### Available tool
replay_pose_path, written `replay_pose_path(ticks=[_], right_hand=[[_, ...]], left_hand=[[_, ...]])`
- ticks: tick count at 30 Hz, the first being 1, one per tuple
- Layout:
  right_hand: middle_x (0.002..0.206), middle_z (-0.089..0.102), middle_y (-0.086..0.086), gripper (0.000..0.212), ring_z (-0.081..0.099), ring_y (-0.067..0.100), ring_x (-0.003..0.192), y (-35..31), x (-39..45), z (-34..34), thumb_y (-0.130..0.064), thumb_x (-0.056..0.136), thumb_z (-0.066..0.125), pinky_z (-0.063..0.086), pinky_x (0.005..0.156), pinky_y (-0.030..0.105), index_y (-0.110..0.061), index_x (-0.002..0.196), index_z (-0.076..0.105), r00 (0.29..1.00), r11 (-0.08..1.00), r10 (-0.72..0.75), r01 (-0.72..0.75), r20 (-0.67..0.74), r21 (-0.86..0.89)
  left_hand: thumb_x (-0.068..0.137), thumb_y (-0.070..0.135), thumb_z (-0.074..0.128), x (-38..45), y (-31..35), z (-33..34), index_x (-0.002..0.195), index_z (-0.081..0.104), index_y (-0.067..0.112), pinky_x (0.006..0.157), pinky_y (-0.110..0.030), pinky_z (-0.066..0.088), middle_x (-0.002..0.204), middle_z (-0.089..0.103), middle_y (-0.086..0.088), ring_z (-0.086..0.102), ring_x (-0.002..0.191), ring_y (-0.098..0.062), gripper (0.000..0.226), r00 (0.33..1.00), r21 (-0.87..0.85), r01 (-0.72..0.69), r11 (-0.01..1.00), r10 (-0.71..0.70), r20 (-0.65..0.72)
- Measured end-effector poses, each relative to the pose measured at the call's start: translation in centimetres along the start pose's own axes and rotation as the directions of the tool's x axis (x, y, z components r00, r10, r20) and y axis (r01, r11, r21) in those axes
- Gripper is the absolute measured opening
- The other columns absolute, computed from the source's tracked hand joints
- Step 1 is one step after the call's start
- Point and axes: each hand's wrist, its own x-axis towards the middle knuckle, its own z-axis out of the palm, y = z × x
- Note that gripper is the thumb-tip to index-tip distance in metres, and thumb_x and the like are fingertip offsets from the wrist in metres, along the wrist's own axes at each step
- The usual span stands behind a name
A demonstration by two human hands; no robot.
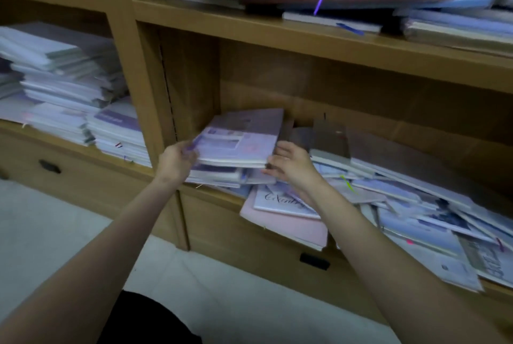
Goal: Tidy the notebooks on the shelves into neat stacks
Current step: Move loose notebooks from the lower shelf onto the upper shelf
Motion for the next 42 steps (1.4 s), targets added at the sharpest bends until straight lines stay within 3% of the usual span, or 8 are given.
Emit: replay_pose_path(ticks=[5,8,11,17,25,29,34,42], right_hand=[[0.132,0.045,0.018,0.041,0.062,0.033,0.086,1.0,0.1,-1.4,0.007,0.091,0.050,0.057,0.074,0.033,-0.003,0.130,0.042,1.000,0.990,0.028,-0.029,-0.009,-0.138],[0.128,0.048,0.025,0.038,0.059,0.024,0.067,0.6,-0.2,-3.6,0.011,0.091,0.047,0.054,0.055,0.021,0.002,0.127,0.042,0.992,0.993,-0.004,-0.010,-0.126,-0.115],[0.121,0.053,0.027,0.035,0.059,0.023,0.066,0.3,-0.9,-6.4,0.011,0.091,0.047,0.054,0.054,0.020,0.004,0.125,0.043,0.974,0.996,-0.005,-0.014,-0.226,-0.084],[0.087,0.061,0.011,0.026,0.062,0.021,0.063,0.9,-2.3,-11.2,0.009,0.091,0.048,0.055,0.054,0.021,0.002,0.117,0.049,0.941,0.996,-0.021,-0.009,-0.337,-0.089],[0.086,0.061,0.010,0.023,0.061,0.023,0.069,2.3,-1.5,-13.0,0.010,0.091,0.046,0.054,0.062,0.027,0.001,0.112,0.053,0.914,0.954,-0.183,0.076,-0.362,-0.289],[0.106,0.060,0.016,0.027,0.056,0.032,0.100,2.0,-1.8,-16.2,0.000,0.088,0.056,0.044,0.089,0.038,0.000,0.115,0.057,0.837,0.610,-0.459,0.053,-0.299,-0.791],[0.132,0.042,0.022,0.055,0.036,0.036,0.123,2.3,-1.5,-21.4,-0.023,0.091,0.060,0.032,0.099,0.039,0.001,0.135,0.038,0.955,0.323,-0.182,-0.167,-0.235,-0.931],[0.101,0.063,0.021,0.030,0.060,0.037,0.093,3.2,0.4,-24.1,-0.004,0.095,0.041,0.045,0.077,0.039,-0.003,0.123,0.053,0.949,-0.004,-0.256,-0.195,-0.187,-0.981]], left_hand=[[0.090,0.010,0.056,-0.7,-0.3,1.0,0.134,0.049,0.008,0.092,-0.023,0.033,0.136,0.051,-0.011,0.048,0.123,-0.027,0.044,0.989,0.265,-0.091,0.960,0.056,0.137],[0.087,0.009,0.055,-1.6,0.4,2.1,0.130,0.052,0.013,0.102,-0.039,0.036,0.134,0.052,-0.009,0.046,0.124,-0.030,0.043,0.988,0.361,-0.155,0.920,0.139,0.070],[0.087,0.007,0.049,-2.9,1.5,3.8,0.129,0.053,0.016,0.108,-0.056,0.021,0.143,0.042,-0.005,0.033,0.133,-0.031,0.042,0.969,0.469,-0.240,0.850,0.185,0.162],[0.091,0.026,0.055,-3.8,3.8,6.6,0.131,0.046,0.006,0.097,-0.050,0.039,0.130,0.051,-0.012,0.045,0.121,-0.034,0.045,0.940,0.383,-0.303,0.872,0.209,0.268],[0.088,0.008,0.052,-3.4,5.1,7.6,0.134,0.037,0.006,0.102,-0.045,0.033,0.137,0.040,-0.015,0.036,0.124,-0.035,0.048,0.930,0.513,-0.356,0.781,0.239,0.281],[0.087,0.008,0.049,-4.6,7.9,10.4,0.134,0.040,0.008,0.104,-0.035,0.025,0.138,0.040,-0.012,0.034,0.126,-0.031,0.049,0.821,0.452,-0.570,0.686,0.493,0.286],[0.086,0.007,0.054,-5.1,11.0,14.8,0.134,0.042,0.003,0.105,-0.033,0.024,0.138,0.042,-0.016,0.038,0.128,-0.031,0.050,0.735,0.331,-0.674,0.661,0.551,0.395],[0.089,0.013,0.056,-4.7,12.4,17.2,0.135,0.042,0.008,0.100,-0.023,0.024,0.138,0.046,-0.011,0.040,0.127,-0.026,0.048,0.735,0.362,-0.667,0.651,0.494,0.466]])
